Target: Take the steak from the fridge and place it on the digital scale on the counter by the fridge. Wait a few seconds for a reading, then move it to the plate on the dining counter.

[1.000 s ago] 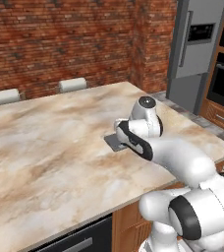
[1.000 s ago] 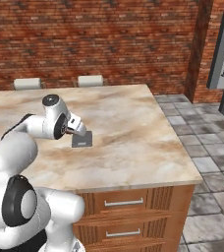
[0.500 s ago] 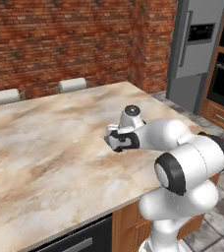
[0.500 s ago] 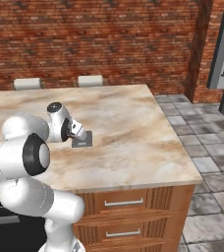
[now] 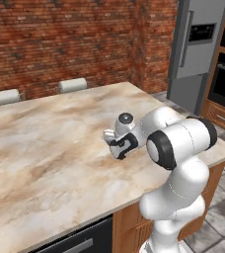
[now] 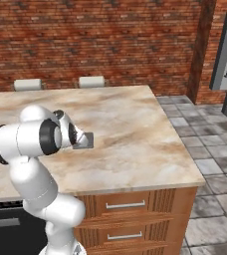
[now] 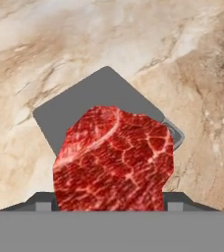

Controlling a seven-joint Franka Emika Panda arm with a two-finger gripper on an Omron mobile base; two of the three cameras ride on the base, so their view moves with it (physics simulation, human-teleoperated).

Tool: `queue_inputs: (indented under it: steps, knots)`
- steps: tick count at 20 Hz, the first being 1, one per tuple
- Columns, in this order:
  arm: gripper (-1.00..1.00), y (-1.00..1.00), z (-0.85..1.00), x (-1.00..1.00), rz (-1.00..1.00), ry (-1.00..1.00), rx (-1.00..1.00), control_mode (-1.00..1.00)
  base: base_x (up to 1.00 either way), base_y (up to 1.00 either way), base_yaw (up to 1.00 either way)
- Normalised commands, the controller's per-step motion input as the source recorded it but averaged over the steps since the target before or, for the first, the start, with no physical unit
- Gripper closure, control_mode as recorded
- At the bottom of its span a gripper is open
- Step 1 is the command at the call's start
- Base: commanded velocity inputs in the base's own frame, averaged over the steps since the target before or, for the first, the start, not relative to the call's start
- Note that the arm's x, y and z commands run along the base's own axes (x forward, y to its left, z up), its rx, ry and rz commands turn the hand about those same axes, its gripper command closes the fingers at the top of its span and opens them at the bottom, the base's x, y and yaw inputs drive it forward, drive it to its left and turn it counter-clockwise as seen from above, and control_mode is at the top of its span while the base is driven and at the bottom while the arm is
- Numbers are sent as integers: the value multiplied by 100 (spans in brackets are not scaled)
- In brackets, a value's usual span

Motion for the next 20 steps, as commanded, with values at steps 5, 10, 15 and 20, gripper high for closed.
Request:
queue_inputs:
  steps: [5,10,15,20]
  knots:
    - [100,5,-20,26,-8,0,0,-100,0,0,0]
    - [100,4,-11,23,-8,0,0,-100,0,0,0]
    - [100,4,-7,24,-8,0,0,-100,0,0,0]
    - [-100,5,-7,25,-8,0,0,-100,0,0,0]
